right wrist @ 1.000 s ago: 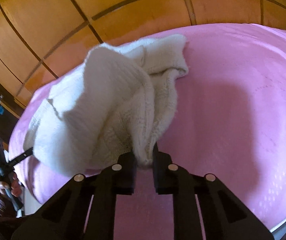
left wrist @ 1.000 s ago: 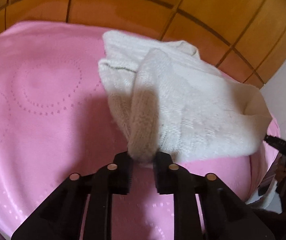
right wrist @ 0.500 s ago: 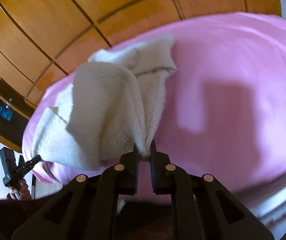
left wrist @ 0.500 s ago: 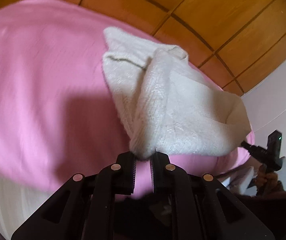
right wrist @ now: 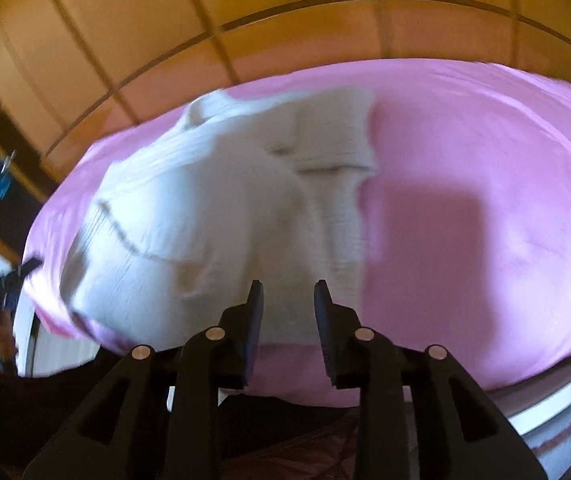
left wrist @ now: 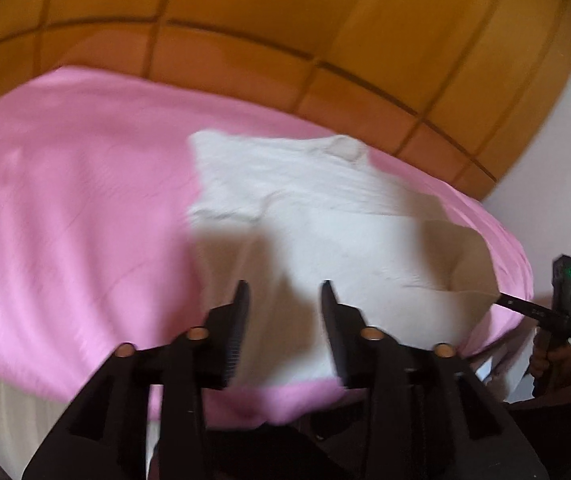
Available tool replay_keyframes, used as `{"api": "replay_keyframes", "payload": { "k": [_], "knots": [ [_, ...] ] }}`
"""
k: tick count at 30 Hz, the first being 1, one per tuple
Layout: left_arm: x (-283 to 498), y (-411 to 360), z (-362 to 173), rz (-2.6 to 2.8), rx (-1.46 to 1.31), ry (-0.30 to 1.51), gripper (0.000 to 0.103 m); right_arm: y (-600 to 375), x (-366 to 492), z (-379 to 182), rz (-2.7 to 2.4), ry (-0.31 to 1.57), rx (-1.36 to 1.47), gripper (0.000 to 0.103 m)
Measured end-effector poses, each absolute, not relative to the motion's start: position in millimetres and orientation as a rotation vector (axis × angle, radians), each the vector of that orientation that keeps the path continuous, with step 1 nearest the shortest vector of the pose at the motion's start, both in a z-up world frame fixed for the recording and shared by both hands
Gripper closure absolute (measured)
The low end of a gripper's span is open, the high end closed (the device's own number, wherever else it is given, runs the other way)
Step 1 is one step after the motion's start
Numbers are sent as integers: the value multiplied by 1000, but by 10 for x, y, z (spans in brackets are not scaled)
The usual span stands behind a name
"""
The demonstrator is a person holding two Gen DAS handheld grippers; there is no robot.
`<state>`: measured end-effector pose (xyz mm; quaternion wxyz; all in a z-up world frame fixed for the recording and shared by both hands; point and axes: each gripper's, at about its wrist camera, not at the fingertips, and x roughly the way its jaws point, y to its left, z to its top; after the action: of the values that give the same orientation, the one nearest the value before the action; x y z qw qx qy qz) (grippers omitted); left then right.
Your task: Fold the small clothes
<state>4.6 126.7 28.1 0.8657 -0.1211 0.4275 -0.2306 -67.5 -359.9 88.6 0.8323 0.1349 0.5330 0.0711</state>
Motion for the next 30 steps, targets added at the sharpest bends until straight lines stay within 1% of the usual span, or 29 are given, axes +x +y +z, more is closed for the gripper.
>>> {"api": "replay_keyframes", "payload": {
  "k": [5,9,10,12,14,15,17,20,23,27,30],
  "knots": [
    [358,785,175,-532,-71,906,59,-3382,-648,719,221,1178,296,77],
    [619,535,-148,-465,93,974,59,-3268,-568,669,258,1190,310,77],
    [698,499,-250,-465,107,1005,59,-3232,-529,660,271,1192,311,77],
    [757,479,-352,-456,108,1010,59,-3181,-456,640,296,1192,317,77],
    [760,504,-354,-456,94,994,84,-3107,-352,617,319,1189,332,77],
    [755,534,-319,-447,80,987,99,-3052,-274,606,336,1182,342,77],
    [735,671,-237,-438,27,963,99,-2974,-153,597,359,1163,374,77],
    [760,1032,-106,-379,-119,939,100,-2903,30,542,358,1151,378,73],
    [778,1448,-99,-334,-265,937,100,-2939,102,557,343,1135,365,72],
    [740,1537,-148,-315,-263,948,100,-3037,77,729,313,1090,255,73],
    [739,1538,-214,-307,-288,966,100,-3061,78,788,272,1070,119,73]
  ]
}}
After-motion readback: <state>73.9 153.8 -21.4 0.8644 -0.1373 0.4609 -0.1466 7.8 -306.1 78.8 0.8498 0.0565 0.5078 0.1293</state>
